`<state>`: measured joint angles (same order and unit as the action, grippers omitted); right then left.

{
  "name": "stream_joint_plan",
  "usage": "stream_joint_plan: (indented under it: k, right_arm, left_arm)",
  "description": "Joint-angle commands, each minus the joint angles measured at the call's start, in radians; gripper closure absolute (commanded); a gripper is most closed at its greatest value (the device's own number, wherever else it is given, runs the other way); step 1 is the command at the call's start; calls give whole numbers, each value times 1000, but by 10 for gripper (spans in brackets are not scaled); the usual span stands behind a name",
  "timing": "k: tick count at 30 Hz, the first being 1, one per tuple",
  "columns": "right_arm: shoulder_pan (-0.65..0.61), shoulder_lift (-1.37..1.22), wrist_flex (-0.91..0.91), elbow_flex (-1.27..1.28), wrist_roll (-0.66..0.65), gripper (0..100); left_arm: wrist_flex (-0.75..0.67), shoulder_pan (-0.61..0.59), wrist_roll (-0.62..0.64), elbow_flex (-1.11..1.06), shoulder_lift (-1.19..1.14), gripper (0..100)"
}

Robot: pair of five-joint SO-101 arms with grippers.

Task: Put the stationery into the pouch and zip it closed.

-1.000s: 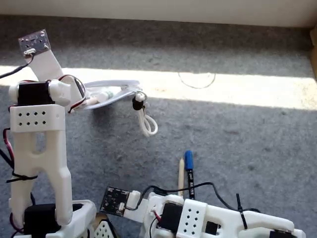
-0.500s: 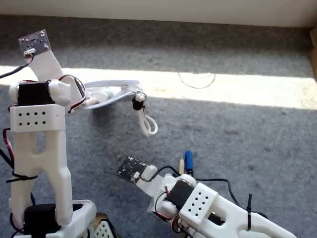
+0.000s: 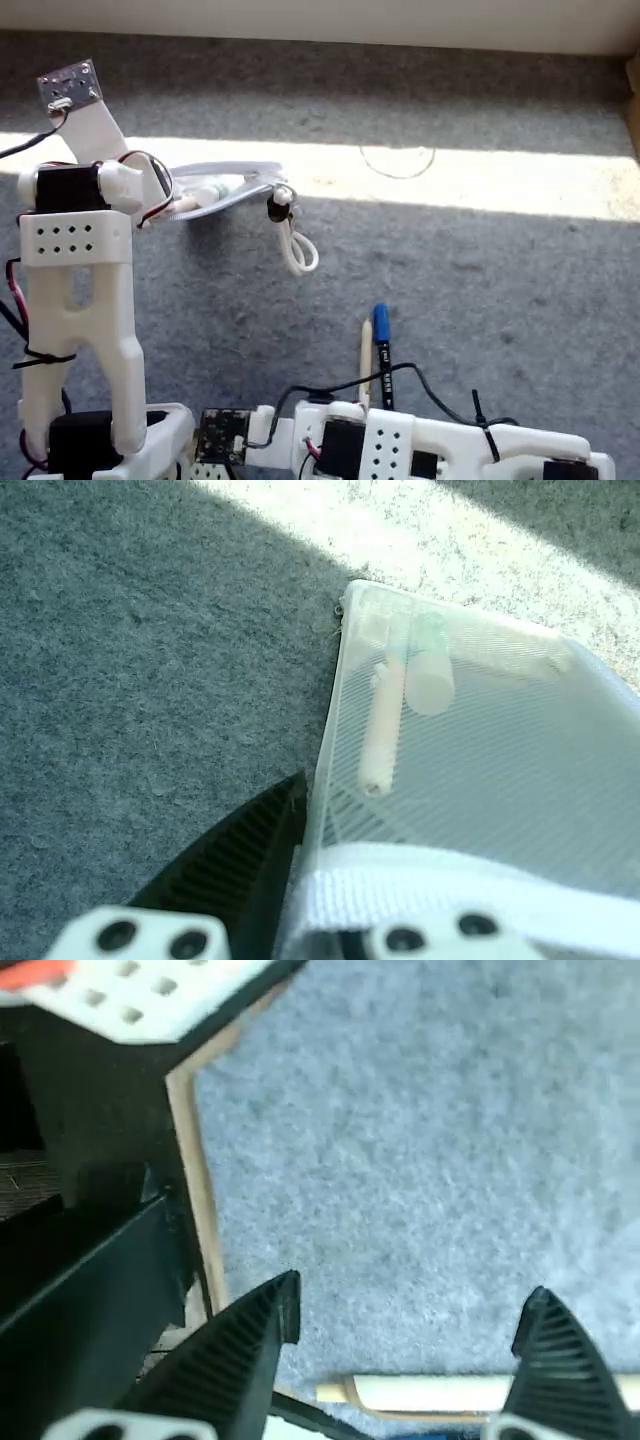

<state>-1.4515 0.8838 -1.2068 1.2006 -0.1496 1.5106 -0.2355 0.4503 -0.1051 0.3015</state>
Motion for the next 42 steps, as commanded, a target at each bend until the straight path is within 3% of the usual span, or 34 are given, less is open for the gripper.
stream_joint_plan:
  k: [1,5,11,20,34,42]
  right_arm:
    - [-12,-16,91,41,-9,676]
    - [127,-5,24,48,-11,676]
    - [363,-5,-125,-137,-12,676]
    - [449,-5,-171,-214,-12,676]
    - [716,-8,-173,-222,-12,676]
    - [868,-16,-162,-220,-104,676]
  left_arm:
    - [-14,-21,-9,-5,-18,965]
    - [-14,-21,-9,-5,-18,965]
    - [-14,-21,-9,-7,-18,965]
    - [-14,-21,-9,-7,-18,965]
    - [-14,-21,-9,-7,-18,965]
    - [-14,-21,-9,-7,-18,965]
